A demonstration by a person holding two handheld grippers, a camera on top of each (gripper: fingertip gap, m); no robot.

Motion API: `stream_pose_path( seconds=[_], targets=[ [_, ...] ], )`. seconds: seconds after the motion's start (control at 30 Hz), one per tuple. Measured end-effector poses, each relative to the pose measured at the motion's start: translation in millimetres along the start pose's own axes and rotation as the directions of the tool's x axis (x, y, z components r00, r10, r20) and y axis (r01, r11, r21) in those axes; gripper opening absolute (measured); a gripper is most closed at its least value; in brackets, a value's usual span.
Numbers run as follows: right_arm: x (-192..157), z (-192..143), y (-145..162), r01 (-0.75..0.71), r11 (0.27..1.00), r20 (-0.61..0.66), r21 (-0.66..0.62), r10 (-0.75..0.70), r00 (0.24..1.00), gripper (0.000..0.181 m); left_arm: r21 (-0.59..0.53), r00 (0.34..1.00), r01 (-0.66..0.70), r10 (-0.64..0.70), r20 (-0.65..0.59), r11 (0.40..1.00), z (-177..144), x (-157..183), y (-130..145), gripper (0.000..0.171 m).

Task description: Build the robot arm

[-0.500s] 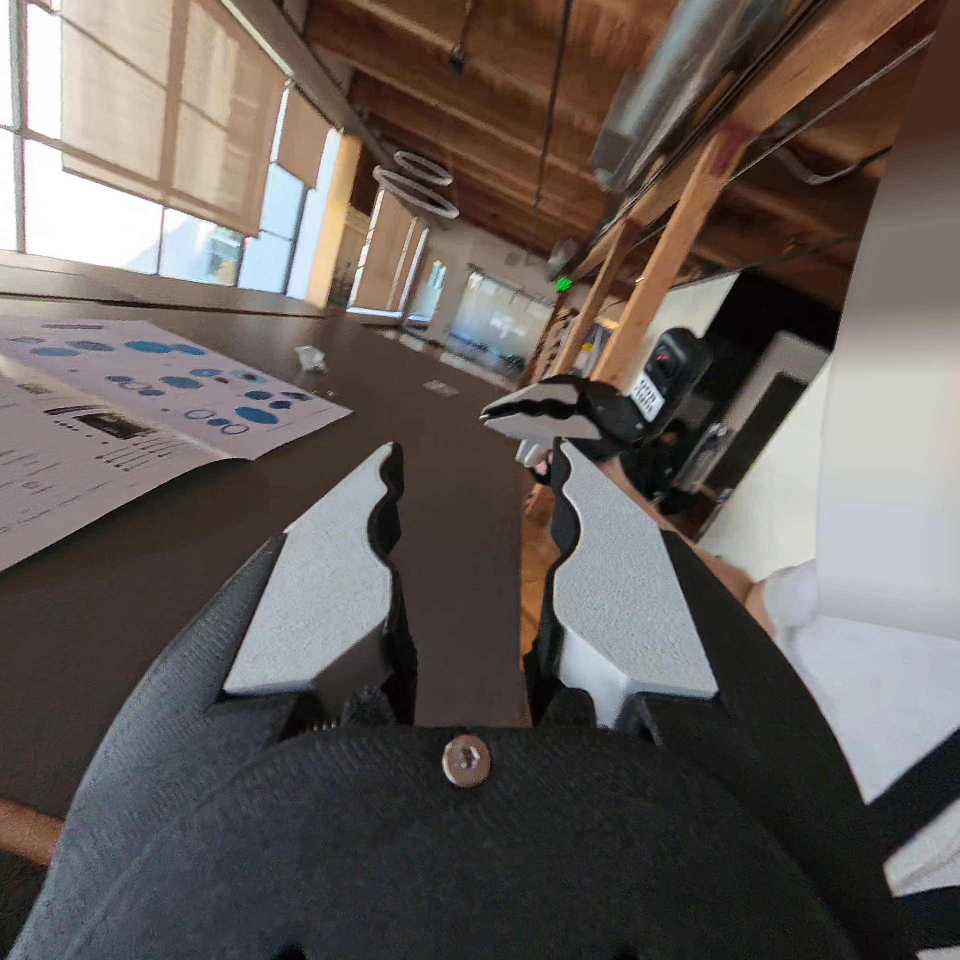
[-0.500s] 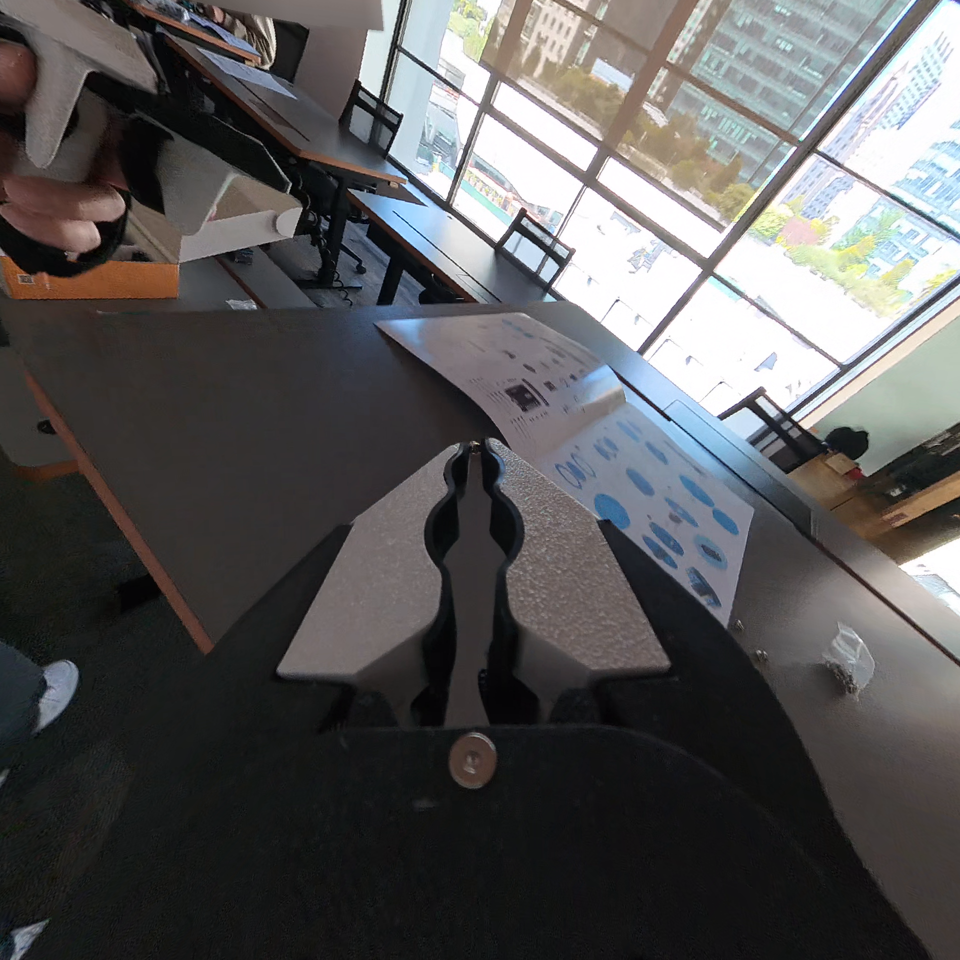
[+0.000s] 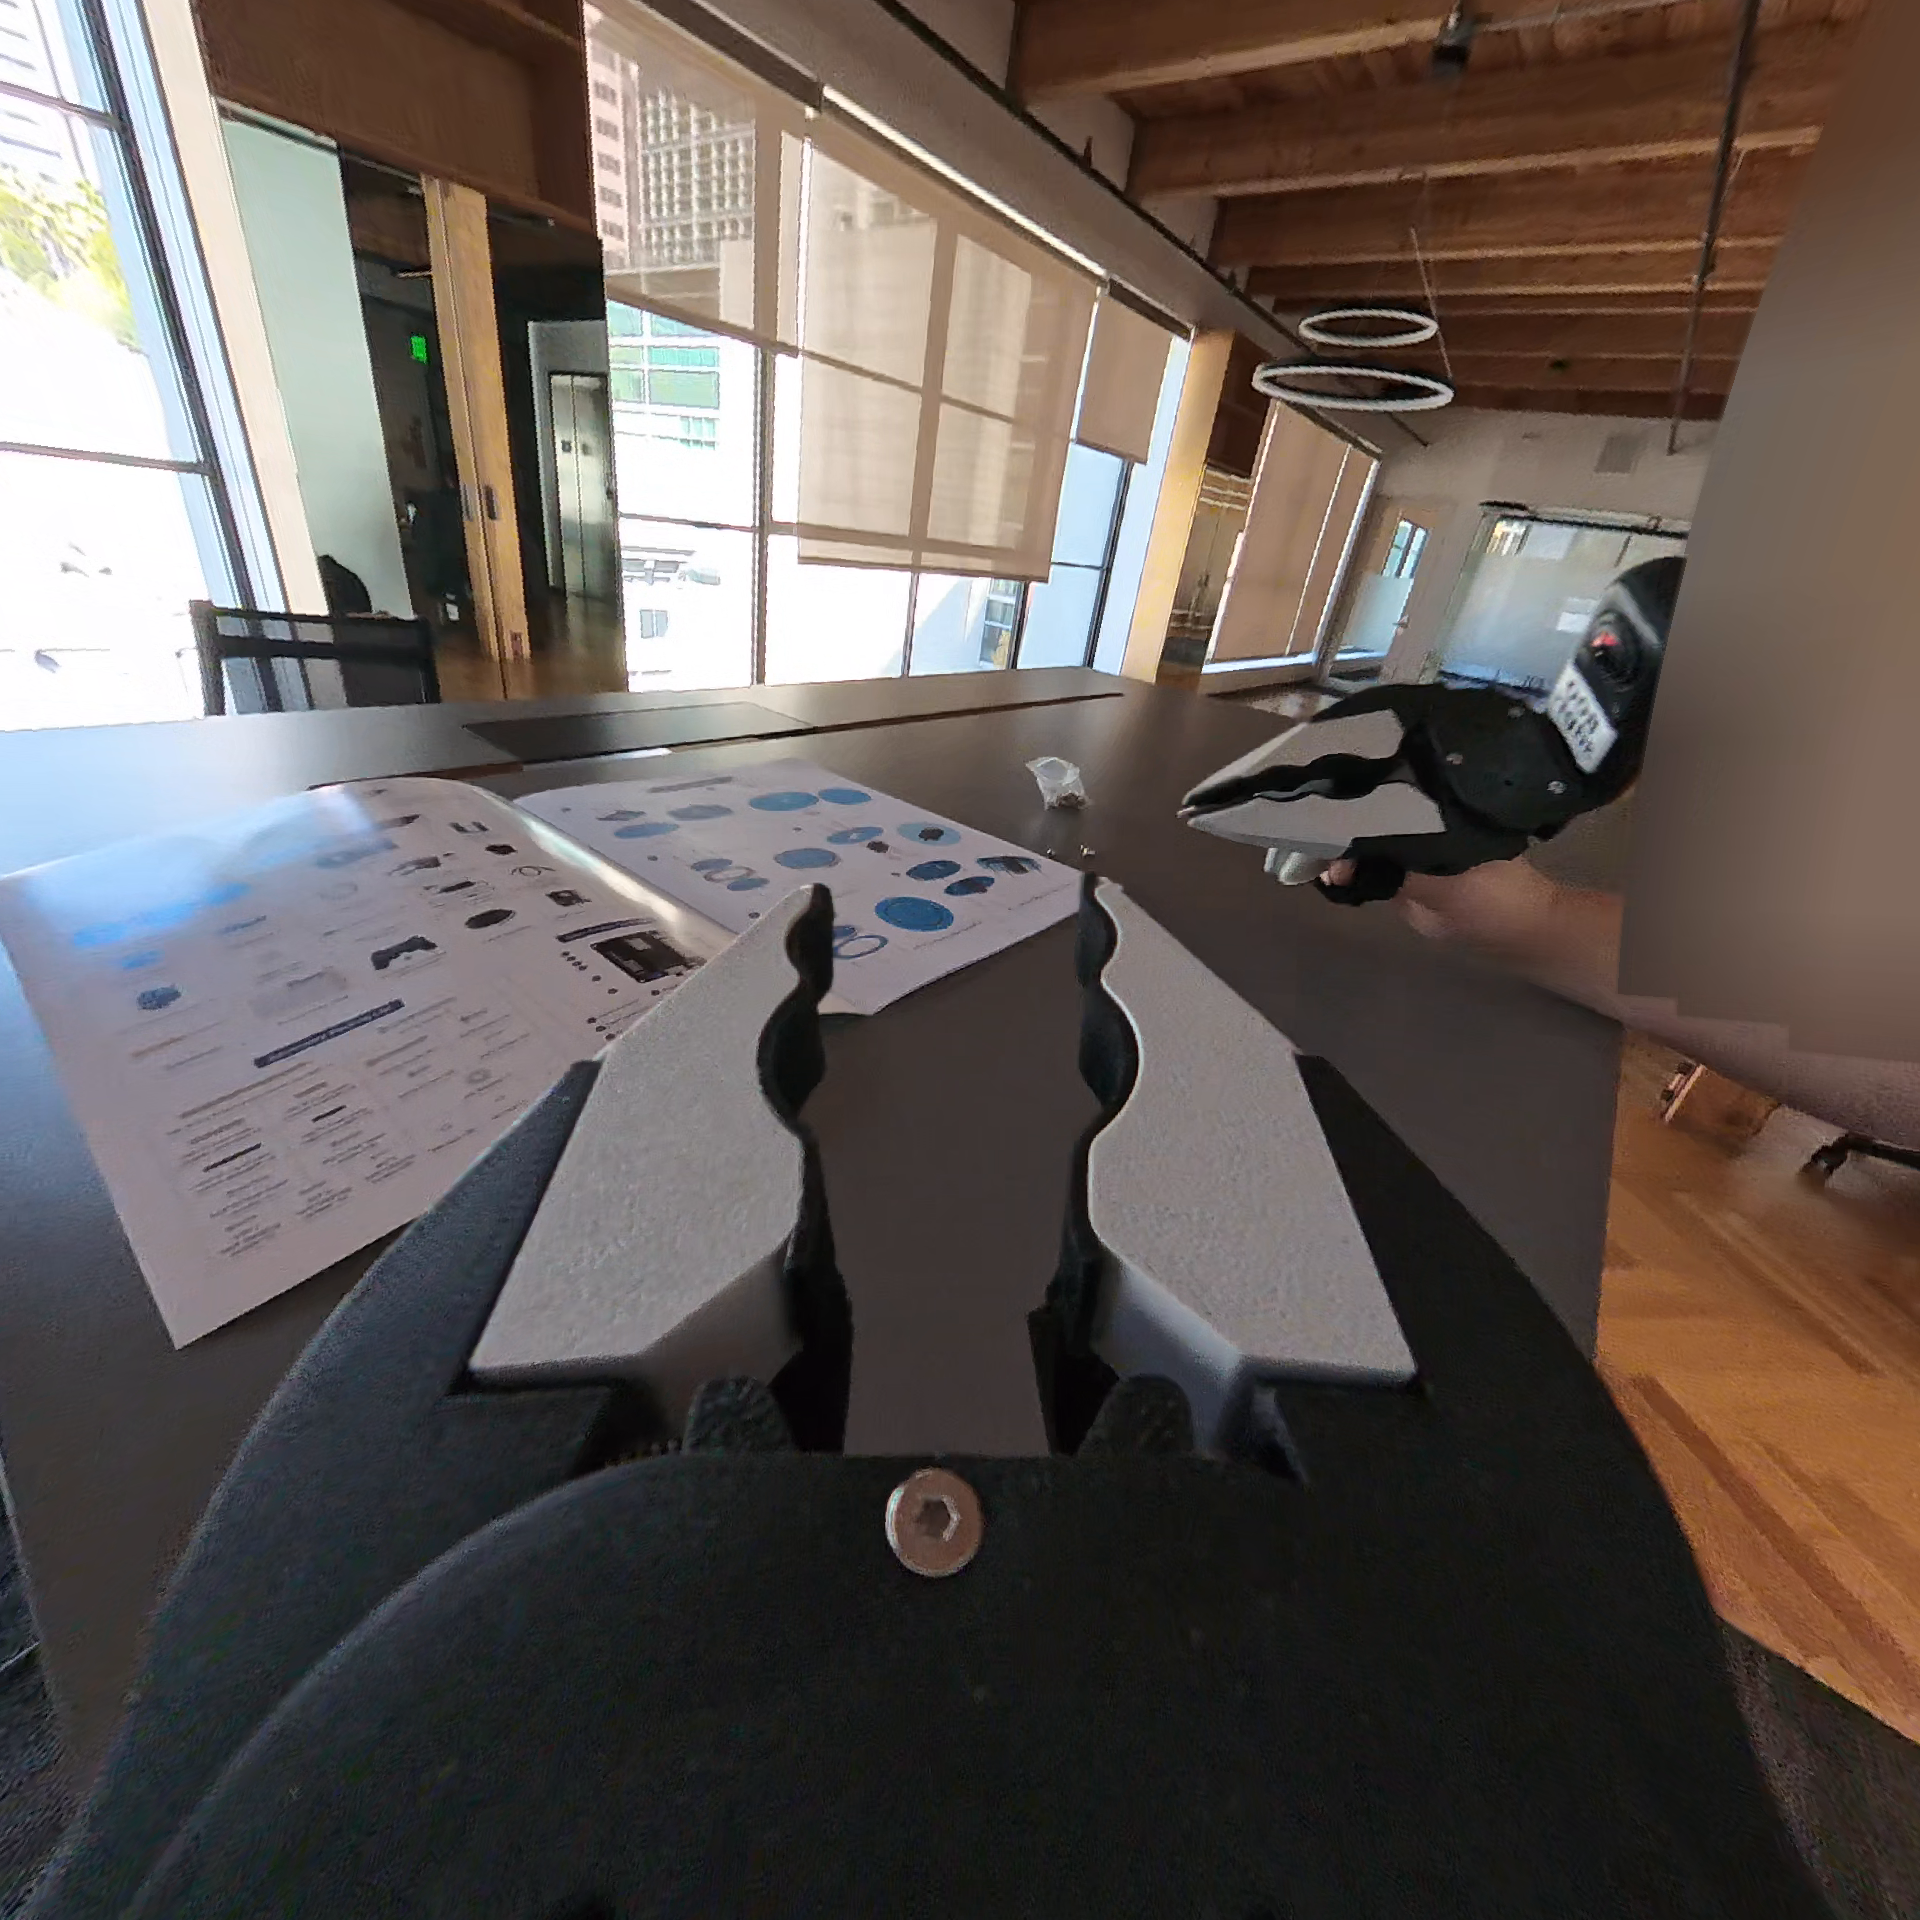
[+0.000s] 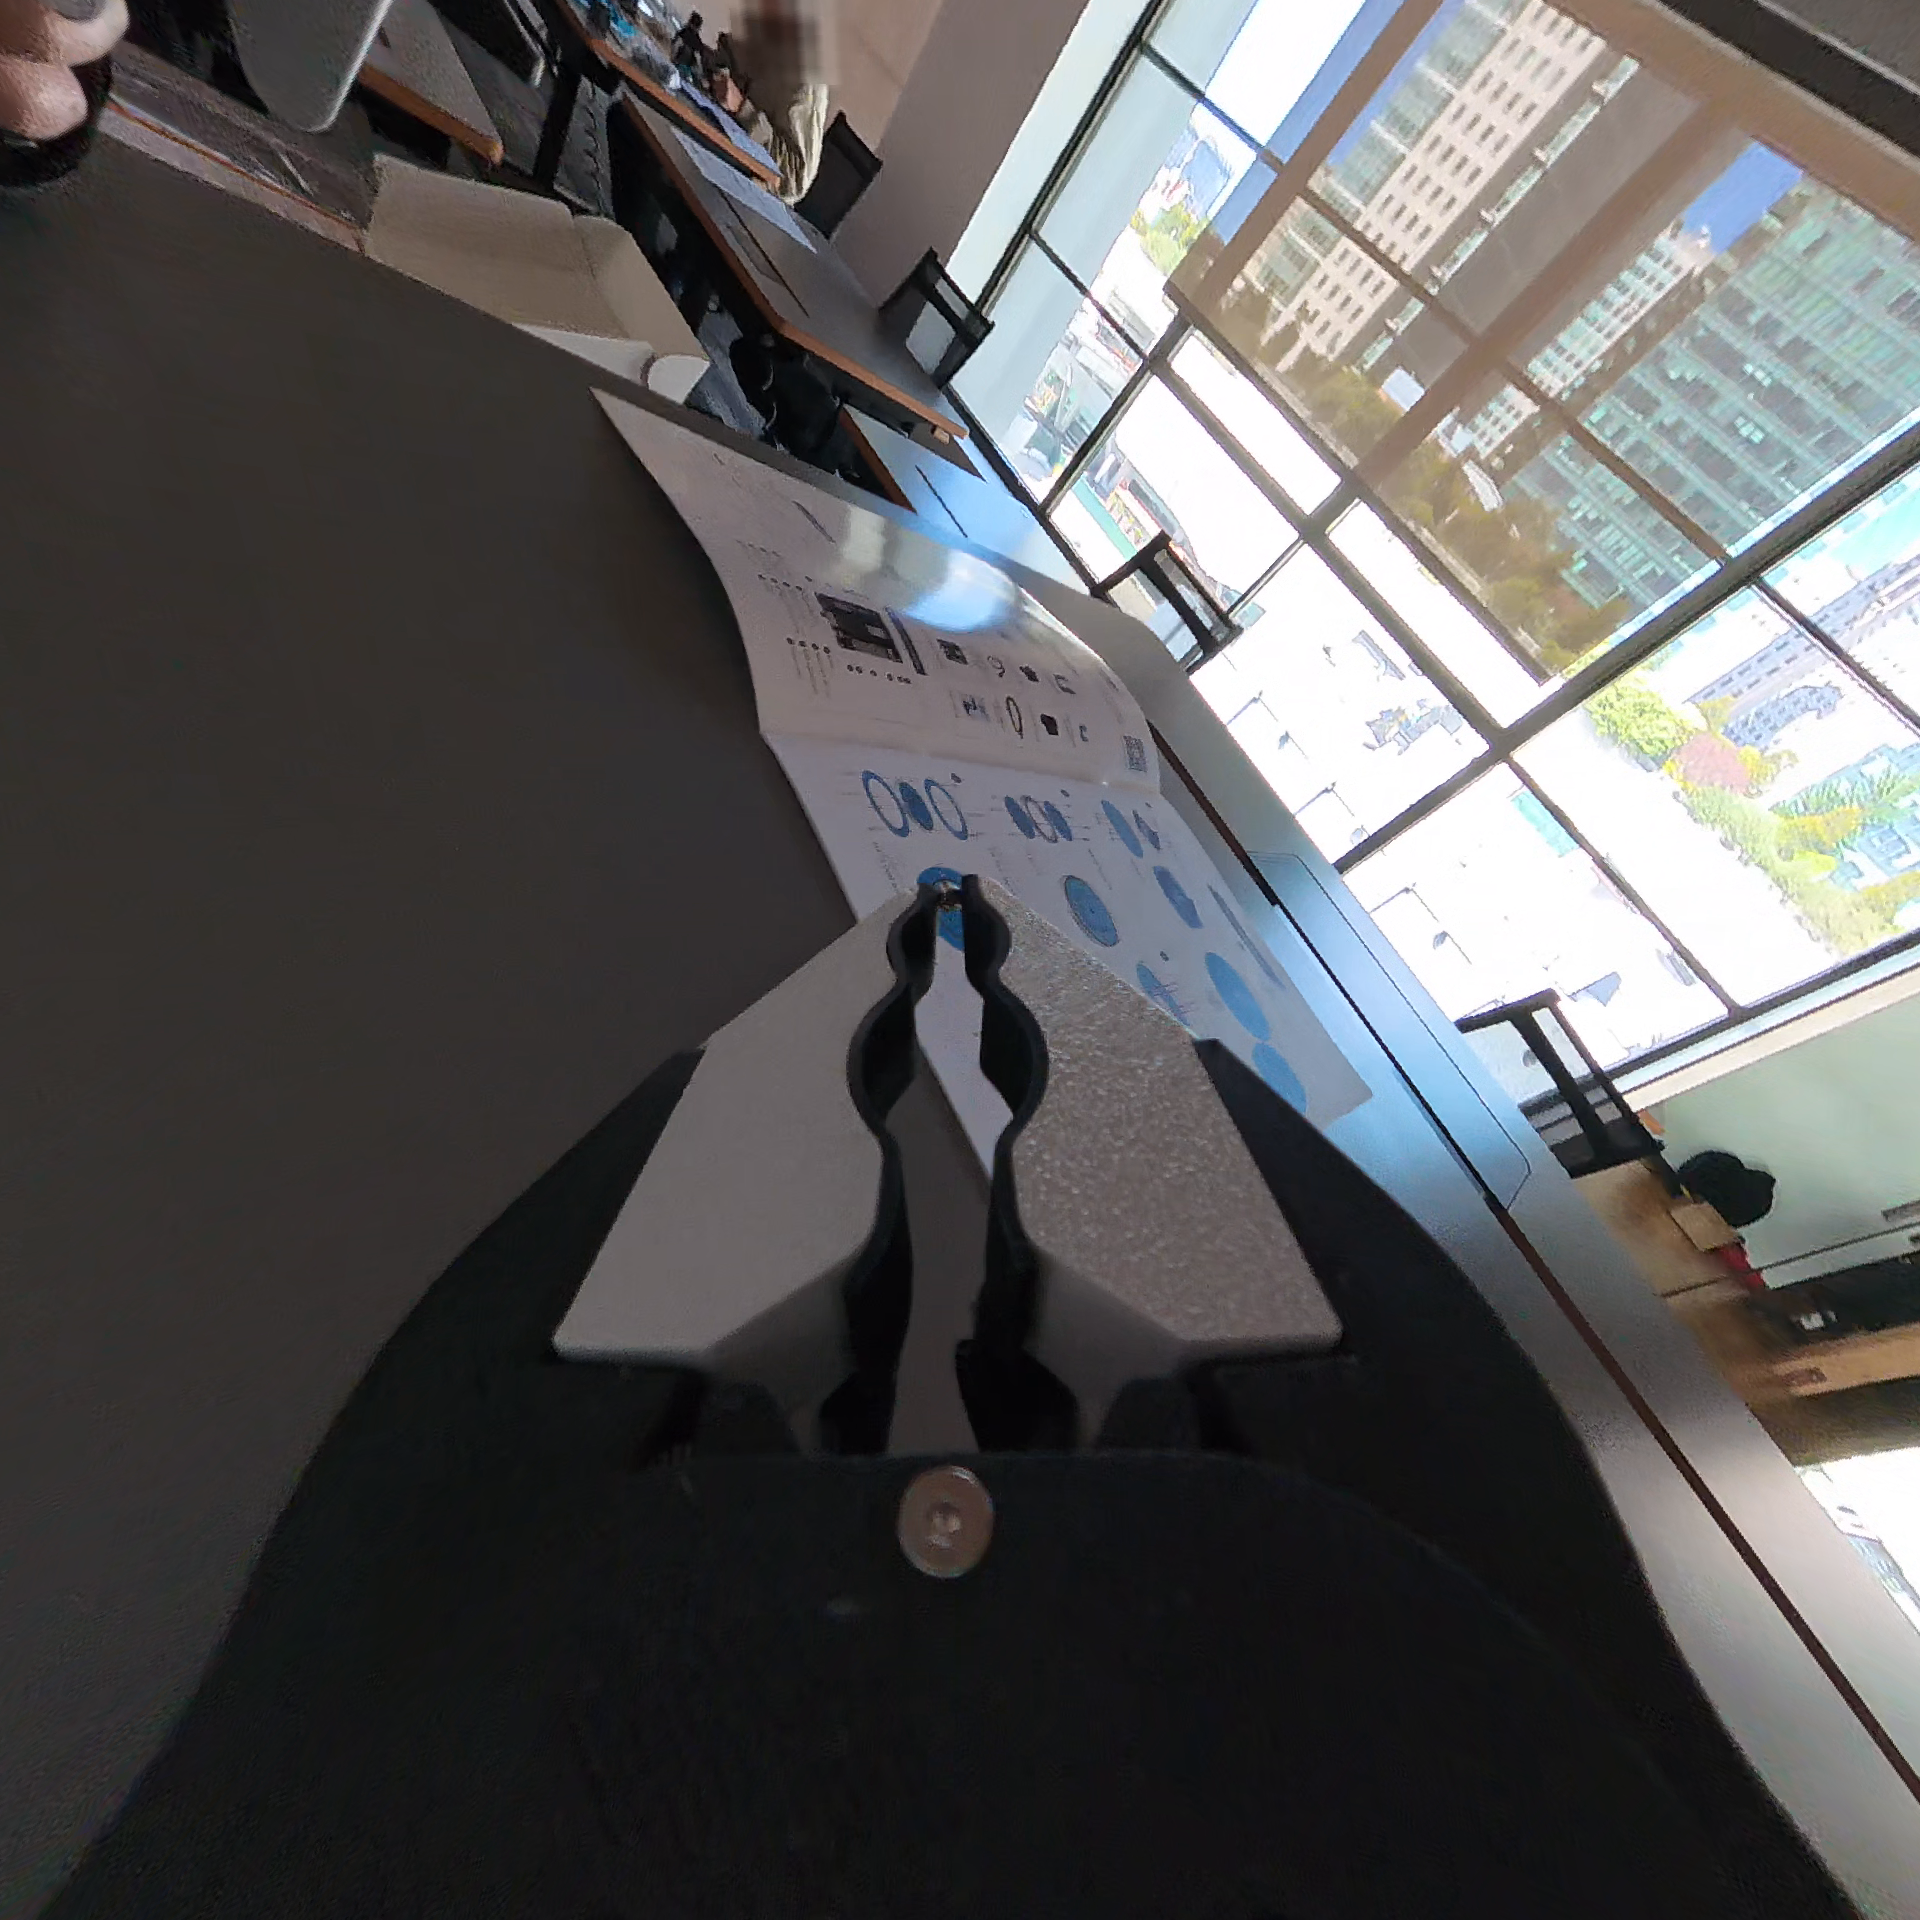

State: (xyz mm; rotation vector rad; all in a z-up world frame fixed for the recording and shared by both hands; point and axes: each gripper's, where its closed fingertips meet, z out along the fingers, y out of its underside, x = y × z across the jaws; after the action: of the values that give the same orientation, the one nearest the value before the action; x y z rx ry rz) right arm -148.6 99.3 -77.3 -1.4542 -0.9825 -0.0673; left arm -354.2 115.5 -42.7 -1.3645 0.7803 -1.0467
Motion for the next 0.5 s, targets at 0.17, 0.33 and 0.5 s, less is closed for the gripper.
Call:
stream_pose_path(
  seconds=[0.17, 0.33, 0.5],
  targets=[
    [8, 10, 4, -0.041, 0.996, 0.027, 0.08, 0.039, 0.999, 0.003, 0.007, 0.998, -0.054, 0.054, 0.031, 0.999, 1, -5, -1, 0.044],
    [11, 13, 10, -0.148, 0.986, 0.082, 0.077, 0.141, 0.987, 0.003, -0.005, 0.998, -0.05, 0.051, 0.033, 0.999, 4, -9, 1, 0.043],
    [20, 11, 12, -0.234, 0.968, 0.08, 0.094, 0.227, 0.971, 0.003, 0.003, 0.996, -0.065, 0.065, 0.055, 0.998, 3, -13, 0, 0.043]
  ],
)
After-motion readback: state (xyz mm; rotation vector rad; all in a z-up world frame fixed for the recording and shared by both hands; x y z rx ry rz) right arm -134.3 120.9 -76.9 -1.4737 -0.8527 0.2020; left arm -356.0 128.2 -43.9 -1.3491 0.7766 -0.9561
